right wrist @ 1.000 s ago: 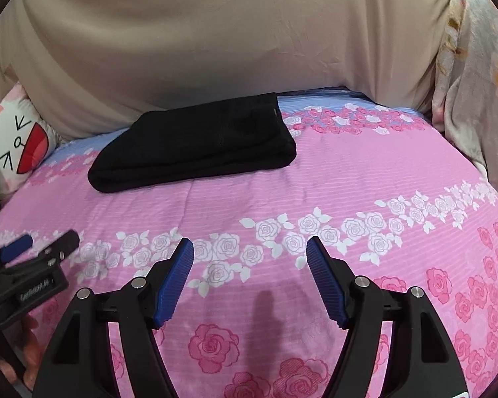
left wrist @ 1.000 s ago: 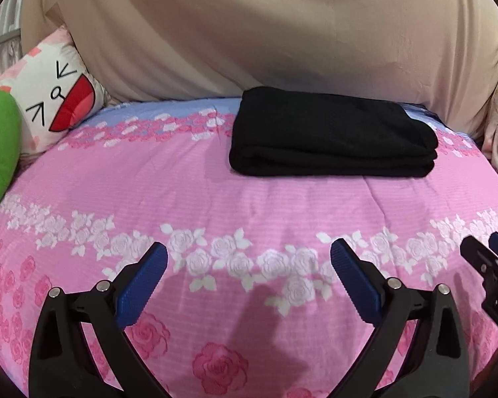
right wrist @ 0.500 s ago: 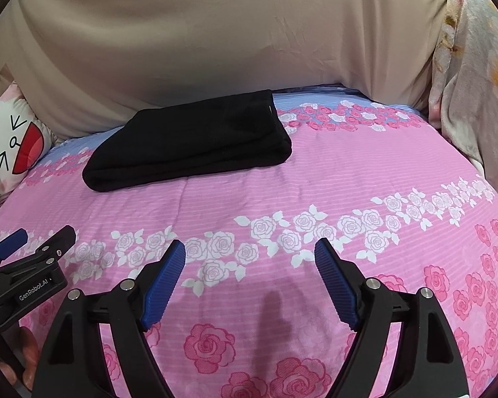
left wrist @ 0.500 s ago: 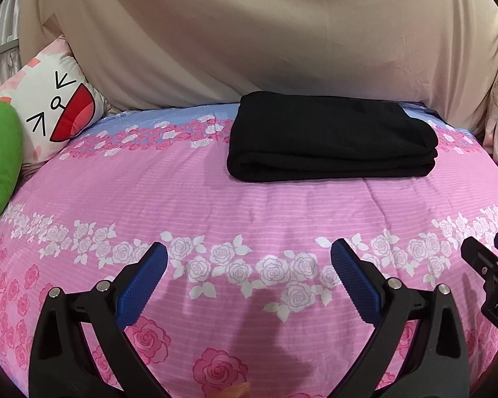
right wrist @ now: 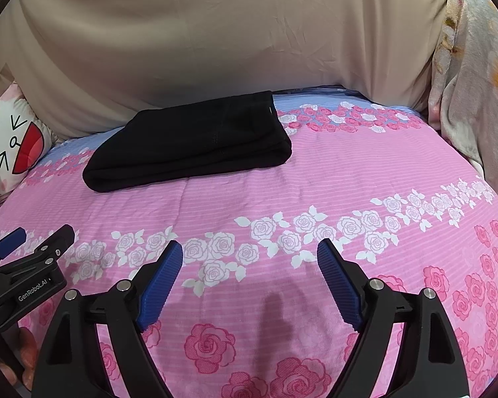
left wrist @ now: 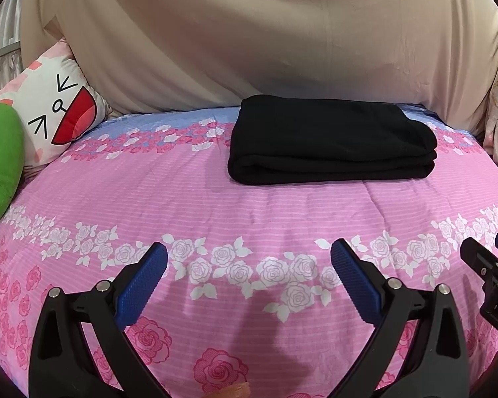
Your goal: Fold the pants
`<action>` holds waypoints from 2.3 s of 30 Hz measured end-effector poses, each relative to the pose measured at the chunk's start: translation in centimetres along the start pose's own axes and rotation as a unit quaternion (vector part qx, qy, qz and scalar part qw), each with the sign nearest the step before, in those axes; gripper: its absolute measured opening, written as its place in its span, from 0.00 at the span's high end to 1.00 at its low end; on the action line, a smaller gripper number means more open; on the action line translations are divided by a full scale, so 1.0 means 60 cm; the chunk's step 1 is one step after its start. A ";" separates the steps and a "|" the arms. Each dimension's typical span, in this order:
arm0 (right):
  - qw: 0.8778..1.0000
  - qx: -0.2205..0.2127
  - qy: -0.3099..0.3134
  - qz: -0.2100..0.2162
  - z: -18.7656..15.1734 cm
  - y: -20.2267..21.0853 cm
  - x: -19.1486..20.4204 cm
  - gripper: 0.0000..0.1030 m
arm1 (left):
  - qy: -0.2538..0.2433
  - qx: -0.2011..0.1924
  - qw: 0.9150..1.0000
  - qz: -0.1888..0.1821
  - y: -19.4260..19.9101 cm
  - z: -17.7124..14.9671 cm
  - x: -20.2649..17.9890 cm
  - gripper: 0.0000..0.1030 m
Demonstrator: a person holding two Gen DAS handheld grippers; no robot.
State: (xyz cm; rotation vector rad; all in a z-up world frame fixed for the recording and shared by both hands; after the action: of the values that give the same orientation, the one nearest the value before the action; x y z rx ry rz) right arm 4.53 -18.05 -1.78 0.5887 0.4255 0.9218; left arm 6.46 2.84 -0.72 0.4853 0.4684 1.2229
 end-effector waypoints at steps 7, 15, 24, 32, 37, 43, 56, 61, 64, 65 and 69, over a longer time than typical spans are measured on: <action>1.000 0.001 0.001 -0.001 0.001 -0.001 0.001 0.20 | -0.002 -0.003 1.000 -0.002 0.002 0.001 0.001 0.06; 1.000 0.001 0.001 -0.001 0.000 -0.001 0.001 0.20 | -0.002 -0.003 1.000 0.000 0.003 0.001 -0.001 0.06; 1.000 0.001 0.001 -0.002 0.000 0.000 0.003 0.20 | -0.002 -0.003 1.000 0.000 0.003 0.001 -0.001 0.06; 1.000 0.001 0.001 -0.002 0.000 0.000 0.003 0.20 | -0.001 -0.004 1.000 0.000 0.003 0.001 -0.001 0.06; 1.000 0.001 0.001 -0.001 0.000 0.000 0.003 0.20 | -0.002 -0.004 1.000 -0.001 0.004 0.000 -0.001 0.06; 1.000 0.001 0.001 -0.002 0.000 0.000 0.003 0.20 | -0.002 -0.004 1.000 0.000 0.004 0.000 -0.001 0.06; 1.000 0.001 0.001 -0.003 0.000 0.000 0.005 0.20 | 0.002 -0.005 1.000 -0.005 0.006 0.003 0.001 0.06; 1.000 0.001 0.001 -0.003 0.000 0.000 0.005 0.20 | -0.001 -0.022 1.000 -0.012 0.017 0.004 -0.001 0.06; 1.000 0.002 0.002 -0.003 0.000 0.000 0.006 0.20 | -0.007 -0.026 1.000 -0.012 0.017 0.005 -0.005 0.06; 1.000 0.001 0.001 -0.003 0.000 0.000 0.006 0.20 | -0.006 -0.025 1.000 -0.010 0.017 0.004 -0.005 0.06; 1.000 0.001 0.002 -0.004 0.000 0.000 0.005 0.20 | 0.001 -0.008 1.000 0.001 0.004 0.004 -0.001 0.07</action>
State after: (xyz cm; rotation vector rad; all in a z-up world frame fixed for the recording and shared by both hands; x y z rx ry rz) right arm 4.71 -17.79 -1.82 0.5876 0.4317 0.9152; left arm 6.43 2.84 -0.36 0.4716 0.4596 1.2284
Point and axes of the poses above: each gripper's, at about its wrist camera, not at the fingertips, and y roughly against the way its jaws point, x to its left, z to its top, the point moved 1 cm from there along -y, roughly the way its jaws point, and after that the axes turned 13 degrees about -z, right-handed, at the moved point
